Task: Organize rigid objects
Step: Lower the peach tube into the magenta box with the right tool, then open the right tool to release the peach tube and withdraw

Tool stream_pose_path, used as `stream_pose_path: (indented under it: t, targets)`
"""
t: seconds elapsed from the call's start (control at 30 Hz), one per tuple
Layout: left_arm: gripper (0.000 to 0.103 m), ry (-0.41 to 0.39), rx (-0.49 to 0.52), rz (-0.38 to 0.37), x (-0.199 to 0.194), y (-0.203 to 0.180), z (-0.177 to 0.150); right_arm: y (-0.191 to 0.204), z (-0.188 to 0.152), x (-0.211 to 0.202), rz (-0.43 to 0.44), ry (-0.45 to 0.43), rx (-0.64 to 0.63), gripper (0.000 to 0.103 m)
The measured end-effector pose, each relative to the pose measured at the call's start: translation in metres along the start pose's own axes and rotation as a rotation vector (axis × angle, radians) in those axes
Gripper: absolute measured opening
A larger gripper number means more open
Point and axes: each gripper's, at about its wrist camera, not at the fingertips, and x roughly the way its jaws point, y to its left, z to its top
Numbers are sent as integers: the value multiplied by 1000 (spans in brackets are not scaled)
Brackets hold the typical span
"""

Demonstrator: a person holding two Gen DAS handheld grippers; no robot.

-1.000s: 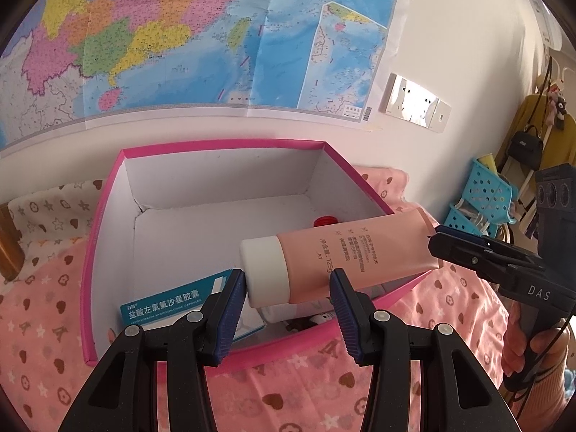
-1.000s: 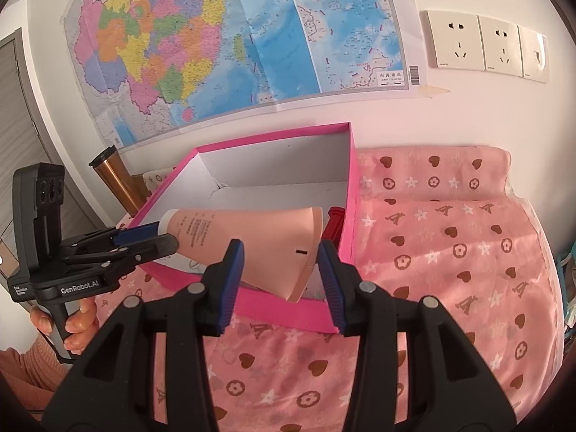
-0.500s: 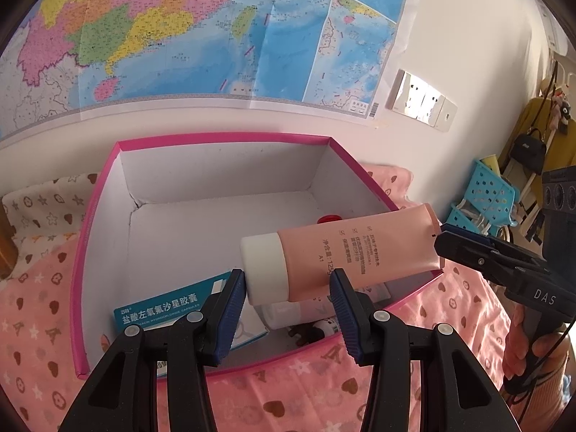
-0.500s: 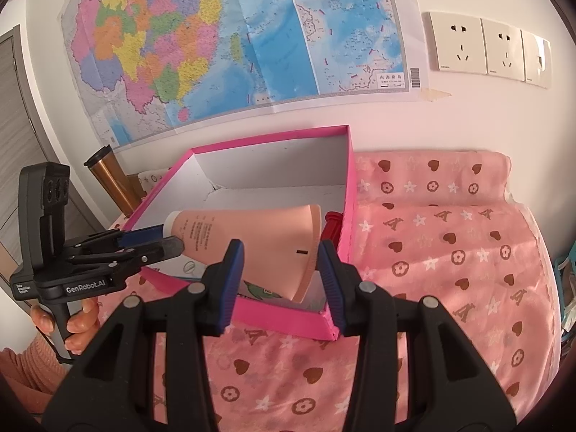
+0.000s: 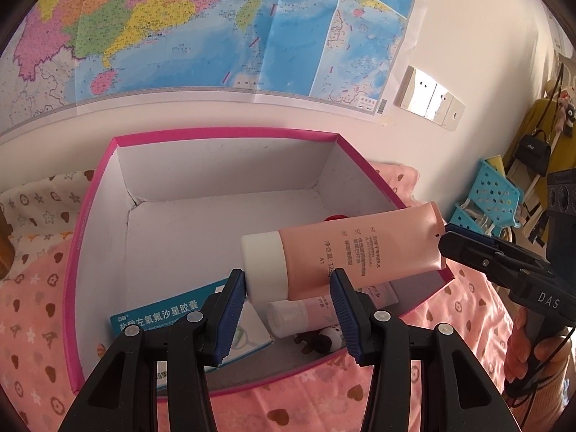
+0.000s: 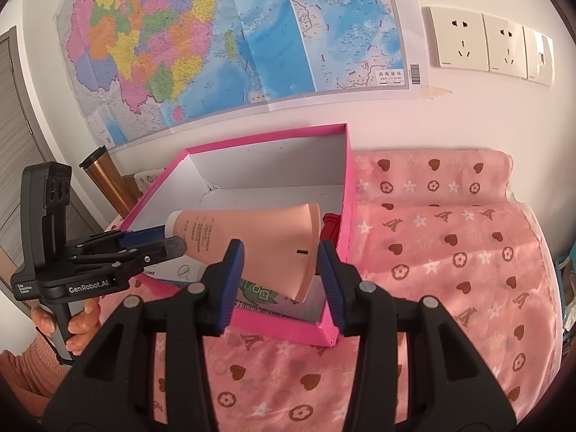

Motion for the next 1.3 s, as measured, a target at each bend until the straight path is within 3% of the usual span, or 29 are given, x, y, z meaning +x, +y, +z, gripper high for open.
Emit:
stream_pose_path:
  t: [1.3]
  targets:
    - [49,51,-31,12,24,10,10,-4,11,22,-30,29,1,46]
